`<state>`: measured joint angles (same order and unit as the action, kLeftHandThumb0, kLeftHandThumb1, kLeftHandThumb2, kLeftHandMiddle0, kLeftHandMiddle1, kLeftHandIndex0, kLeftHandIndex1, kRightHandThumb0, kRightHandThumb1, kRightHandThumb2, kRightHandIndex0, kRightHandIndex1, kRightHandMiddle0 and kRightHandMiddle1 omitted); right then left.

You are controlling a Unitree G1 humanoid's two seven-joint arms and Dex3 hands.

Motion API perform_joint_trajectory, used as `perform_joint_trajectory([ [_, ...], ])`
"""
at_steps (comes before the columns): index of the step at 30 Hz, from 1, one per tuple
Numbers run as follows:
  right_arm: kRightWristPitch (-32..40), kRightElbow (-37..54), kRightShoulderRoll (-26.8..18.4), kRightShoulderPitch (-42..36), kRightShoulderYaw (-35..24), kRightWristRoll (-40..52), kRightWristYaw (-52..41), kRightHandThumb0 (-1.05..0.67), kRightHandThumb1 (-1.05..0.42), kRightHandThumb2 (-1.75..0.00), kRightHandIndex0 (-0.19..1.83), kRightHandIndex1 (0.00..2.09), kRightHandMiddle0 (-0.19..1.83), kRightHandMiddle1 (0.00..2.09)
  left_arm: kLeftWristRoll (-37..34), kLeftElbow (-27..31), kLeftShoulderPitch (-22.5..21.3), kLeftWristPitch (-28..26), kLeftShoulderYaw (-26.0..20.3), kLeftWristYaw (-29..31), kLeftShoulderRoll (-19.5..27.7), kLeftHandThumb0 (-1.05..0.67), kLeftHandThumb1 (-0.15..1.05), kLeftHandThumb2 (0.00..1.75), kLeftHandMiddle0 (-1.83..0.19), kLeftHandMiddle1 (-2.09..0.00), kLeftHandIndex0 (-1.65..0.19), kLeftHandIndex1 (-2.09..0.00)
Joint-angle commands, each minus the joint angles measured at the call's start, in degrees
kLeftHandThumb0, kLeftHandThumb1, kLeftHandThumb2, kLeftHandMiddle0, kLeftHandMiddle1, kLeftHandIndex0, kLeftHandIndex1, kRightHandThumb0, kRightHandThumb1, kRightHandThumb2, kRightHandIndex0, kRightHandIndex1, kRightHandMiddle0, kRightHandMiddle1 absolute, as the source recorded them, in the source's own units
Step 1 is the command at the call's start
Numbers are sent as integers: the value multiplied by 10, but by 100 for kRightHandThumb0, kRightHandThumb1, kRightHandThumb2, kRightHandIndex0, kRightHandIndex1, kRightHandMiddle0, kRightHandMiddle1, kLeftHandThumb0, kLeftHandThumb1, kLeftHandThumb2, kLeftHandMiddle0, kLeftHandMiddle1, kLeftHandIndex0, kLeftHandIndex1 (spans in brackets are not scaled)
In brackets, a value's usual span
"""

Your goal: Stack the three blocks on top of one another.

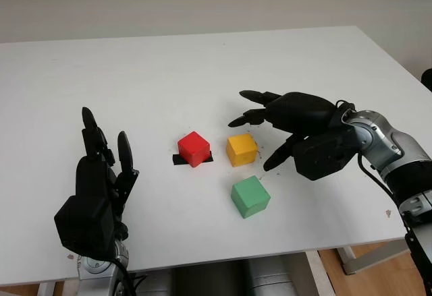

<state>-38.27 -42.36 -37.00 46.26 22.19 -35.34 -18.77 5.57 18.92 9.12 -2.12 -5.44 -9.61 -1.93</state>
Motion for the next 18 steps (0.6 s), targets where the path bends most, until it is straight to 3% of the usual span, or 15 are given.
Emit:
perform_joint_trajectory([
  [1, -2, -8, 4, -1, 4, -3, 5, -82, -90, -5, -6, 6, 8, 77, -1, 8, 3, 2, 0, 0, -2, -69, 105, 63, 17, -5, 17, -6],
  [18, -46, -78, 26, 5, 20, -24, 99, -76, -91, -6, 7, 7, 13, 110, 4, 6, 5, 4, 3, 3, 1, -69, 105, 65, 17, -5, 18, -5],
])
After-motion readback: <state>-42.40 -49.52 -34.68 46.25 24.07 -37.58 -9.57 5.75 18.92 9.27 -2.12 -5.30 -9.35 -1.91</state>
